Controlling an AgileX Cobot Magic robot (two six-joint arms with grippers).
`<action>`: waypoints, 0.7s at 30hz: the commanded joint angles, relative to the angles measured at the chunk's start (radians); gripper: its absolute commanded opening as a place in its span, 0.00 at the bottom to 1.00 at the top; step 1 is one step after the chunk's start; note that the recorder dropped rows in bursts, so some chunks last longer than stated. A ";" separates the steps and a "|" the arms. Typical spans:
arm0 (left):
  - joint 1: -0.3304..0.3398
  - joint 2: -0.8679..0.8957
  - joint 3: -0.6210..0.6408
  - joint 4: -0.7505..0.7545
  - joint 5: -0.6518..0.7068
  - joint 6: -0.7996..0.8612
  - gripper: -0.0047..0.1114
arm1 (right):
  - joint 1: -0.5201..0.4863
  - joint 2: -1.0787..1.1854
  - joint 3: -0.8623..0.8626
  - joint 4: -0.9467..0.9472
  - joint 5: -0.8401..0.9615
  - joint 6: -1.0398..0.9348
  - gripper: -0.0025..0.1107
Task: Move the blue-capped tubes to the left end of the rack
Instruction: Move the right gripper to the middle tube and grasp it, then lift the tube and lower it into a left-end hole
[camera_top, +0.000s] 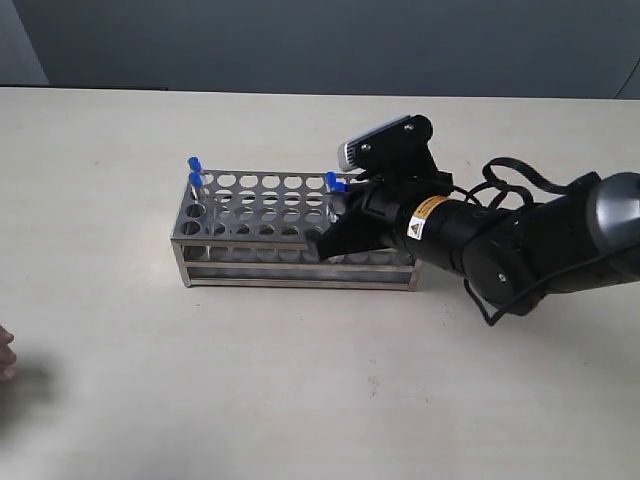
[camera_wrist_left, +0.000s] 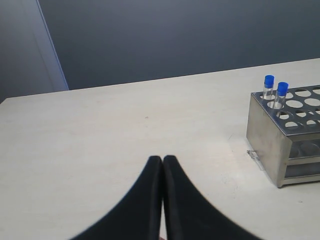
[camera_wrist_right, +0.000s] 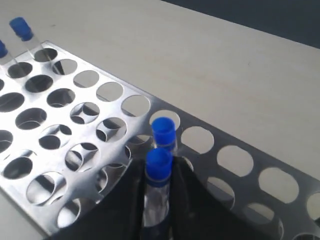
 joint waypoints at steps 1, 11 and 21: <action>-0.004 0.003 -0.005 -0.005 -0.008 -0.001 0.05 | -0.002 -0.108 0.006 -0.036 0.050 0.000 0.02; -0.004 0.003 -0.005 -0.005 -0.008 -0.001 0.05 | 0.044 -0.179 -0.156 -0.252 0.050 0.111 0.02; -0.004 0.003 -0.005 -0.005 -0.008 -0.001 0.05 | 0.199 0.005 -0.345 -0.262 0.050 0.116 0.02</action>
